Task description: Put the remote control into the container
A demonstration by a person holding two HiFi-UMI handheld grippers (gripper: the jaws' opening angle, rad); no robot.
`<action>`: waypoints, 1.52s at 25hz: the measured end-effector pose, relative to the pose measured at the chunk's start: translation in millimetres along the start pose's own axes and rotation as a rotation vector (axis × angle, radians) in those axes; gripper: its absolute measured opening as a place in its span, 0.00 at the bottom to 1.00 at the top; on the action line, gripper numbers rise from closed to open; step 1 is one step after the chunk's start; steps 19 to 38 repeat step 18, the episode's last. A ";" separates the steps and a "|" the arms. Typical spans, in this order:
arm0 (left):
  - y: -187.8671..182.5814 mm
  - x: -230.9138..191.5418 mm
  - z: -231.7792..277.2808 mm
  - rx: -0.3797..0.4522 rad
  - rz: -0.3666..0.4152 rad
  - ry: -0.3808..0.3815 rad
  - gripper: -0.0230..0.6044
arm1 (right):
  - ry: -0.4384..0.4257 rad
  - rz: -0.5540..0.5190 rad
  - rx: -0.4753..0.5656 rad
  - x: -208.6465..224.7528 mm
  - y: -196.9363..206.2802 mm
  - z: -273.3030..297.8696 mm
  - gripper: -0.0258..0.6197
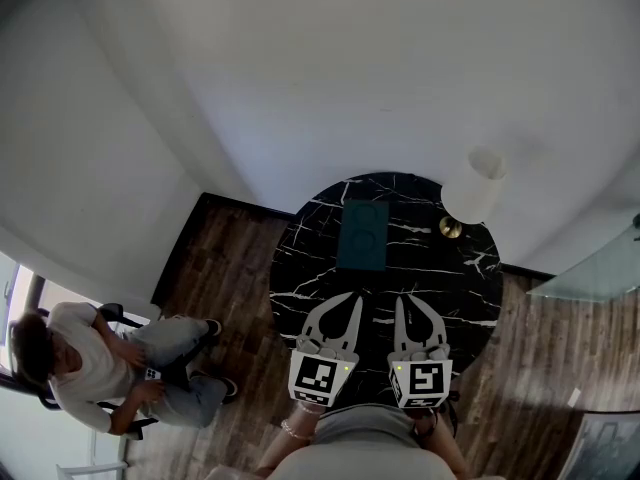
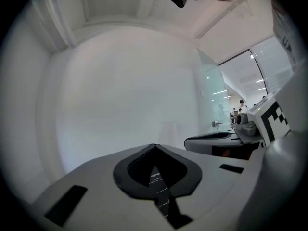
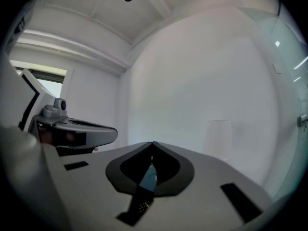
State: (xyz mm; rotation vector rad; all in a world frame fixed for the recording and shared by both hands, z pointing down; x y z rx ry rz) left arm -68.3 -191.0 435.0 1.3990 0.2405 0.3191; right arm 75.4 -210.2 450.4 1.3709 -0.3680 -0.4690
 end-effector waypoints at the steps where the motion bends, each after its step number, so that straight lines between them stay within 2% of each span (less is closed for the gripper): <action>1: 0.5 0.5 0.6 -0.002 0.001 0.000 0.05 | 0.000 0.001 0.001 0.4 0.1 0.1 0.06; 10: 1.3 2.1 2.2 -0.008 0.023 0.005 0.05 | 0.002 0.005 -0.001 0.8 1.1 -0.9 0.06; 38: 9.1 4.3 1.5 -0.031 0.017 0.006 0.05 | 0.008 0.010 0.003 2.6 2.3 -4.4 0.06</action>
Point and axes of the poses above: the fingertips, and each gripper's own axes: z forward along the fingers, x to its right, y out of its underside, the point moved 7 cm from there along -z, backward along the fingers, and after that the axes turned 3 degrees about -x, right-handed, at the moved point
